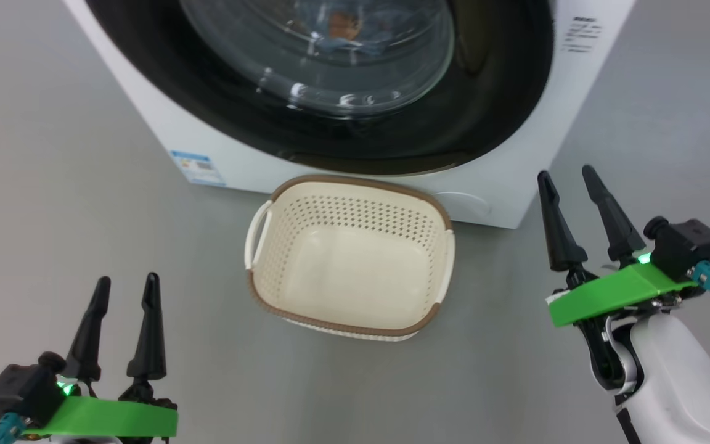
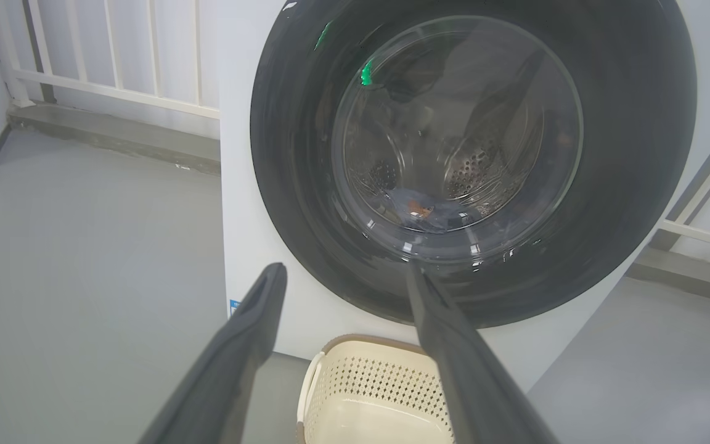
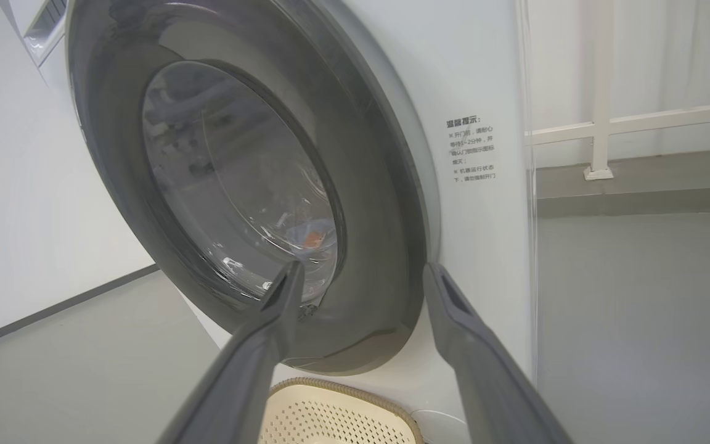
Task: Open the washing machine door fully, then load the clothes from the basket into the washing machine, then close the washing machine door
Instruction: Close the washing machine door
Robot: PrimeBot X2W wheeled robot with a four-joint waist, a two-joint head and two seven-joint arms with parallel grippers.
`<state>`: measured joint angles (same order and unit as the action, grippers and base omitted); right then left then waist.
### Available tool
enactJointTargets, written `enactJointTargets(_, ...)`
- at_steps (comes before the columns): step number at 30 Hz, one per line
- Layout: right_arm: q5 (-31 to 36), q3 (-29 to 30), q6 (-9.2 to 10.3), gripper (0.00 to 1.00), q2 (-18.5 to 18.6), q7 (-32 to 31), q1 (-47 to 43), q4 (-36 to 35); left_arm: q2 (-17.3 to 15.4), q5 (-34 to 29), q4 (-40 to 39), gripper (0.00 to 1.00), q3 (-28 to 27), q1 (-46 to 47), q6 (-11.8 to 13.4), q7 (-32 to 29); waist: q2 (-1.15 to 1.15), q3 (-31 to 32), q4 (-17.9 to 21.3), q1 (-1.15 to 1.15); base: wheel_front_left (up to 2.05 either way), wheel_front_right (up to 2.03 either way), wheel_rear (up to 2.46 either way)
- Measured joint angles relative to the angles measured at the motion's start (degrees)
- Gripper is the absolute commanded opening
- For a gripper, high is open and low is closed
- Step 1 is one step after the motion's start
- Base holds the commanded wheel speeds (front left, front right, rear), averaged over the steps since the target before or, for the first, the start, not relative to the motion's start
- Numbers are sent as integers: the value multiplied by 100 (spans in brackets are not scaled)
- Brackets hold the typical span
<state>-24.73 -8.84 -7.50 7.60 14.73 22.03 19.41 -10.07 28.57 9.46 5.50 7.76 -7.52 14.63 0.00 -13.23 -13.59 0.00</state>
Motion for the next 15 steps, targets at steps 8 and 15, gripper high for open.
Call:
enactJointTargets(8, 0, 148, 1, 100, -21, 0, -334, -24, -155, -1, 5, 100, -41, 0, 0, 0, 0, 166, 402, 0, 0, 0, 0)
enactJointTargets(15, 0, 279, 1, 100, -94, -1, -641, -43, -222, 0, 30, 100, -77, -140, 0, 0, 0, 318, 748, 0, 0, 0, 0)
